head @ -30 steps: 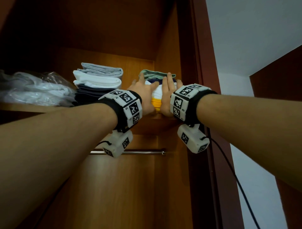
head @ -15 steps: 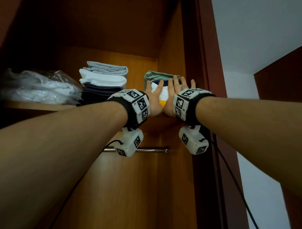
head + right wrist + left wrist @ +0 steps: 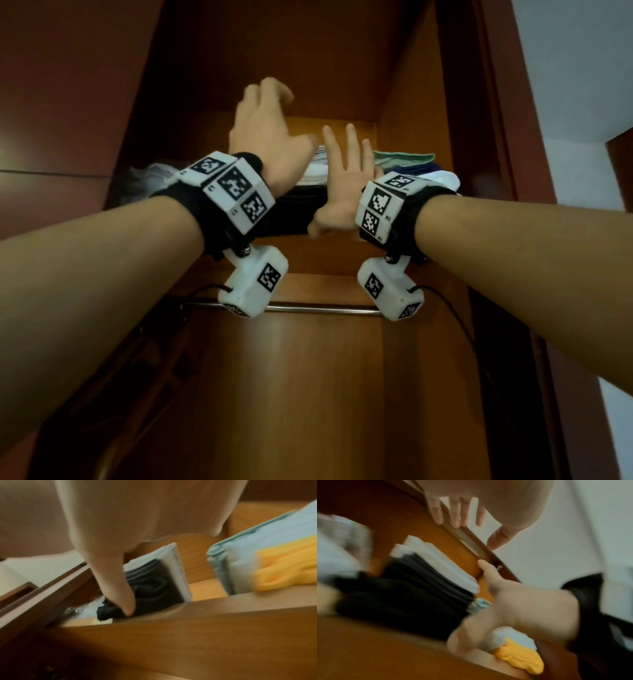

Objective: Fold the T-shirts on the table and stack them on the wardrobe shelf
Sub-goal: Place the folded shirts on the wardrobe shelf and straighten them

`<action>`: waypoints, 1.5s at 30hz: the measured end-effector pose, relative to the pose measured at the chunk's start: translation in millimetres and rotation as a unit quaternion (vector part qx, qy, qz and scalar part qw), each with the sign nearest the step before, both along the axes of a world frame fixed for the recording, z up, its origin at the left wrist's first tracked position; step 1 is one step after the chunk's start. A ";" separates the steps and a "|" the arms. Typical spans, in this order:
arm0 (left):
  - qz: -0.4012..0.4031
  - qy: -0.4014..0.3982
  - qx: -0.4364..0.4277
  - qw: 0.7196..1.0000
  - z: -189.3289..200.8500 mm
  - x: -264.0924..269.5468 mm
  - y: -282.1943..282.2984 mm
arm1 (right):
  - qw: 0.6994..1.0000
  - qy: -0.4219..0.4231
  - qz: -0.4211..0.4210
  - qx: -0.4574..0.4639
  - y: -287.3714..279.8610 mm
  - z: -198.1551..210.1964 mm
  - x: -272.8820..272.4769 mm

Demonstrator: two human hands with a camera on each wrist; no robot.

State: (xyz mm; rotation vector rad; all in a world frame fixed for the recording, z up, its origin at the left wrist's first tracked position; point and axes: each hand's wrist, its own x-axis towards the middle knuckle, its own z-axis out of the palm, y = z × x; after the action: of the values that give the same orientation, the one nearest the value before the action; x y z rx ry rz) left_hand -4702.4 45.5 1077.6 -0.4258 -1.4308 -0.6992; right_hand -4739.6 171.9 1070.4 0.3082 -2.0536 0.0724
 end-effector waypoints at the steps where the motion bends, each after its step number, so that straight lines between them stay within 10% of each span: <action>1: -0.010 -0.027 0.029 0.999 -0.1 -4.0 -10.1 | 1.000 -0.007 0.011 0.007 -5.4 1.8 -2.0; 9: -0.094 -0.239 0.093 0.962 -9.6 -47.2 -42.3 | 0.999 -0.025 0.036 -0.025 -27.8 -3.2 -17.8; 27: -0.005 -0.240 -0.011 0.971 6.5 -82.2 9.1 | 0.998 -0.007 -0.059 0.008 6.2 8.8 -26.1; 45: -0.174 -0.292 0.021 0.940 12.7 -94.2 41.2 | 0.993 0.070 -0.089 -0.015 36.2 19.1 -15.9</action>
State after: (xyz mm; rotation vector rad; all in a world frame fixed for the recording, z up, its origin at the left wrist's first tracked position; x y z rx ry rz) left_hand -4796.7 86.8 1090.4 -0.4654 -1.9147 -1.2114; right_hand -4755.5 208.1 1089.6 0.1063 -1.9304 -0.0267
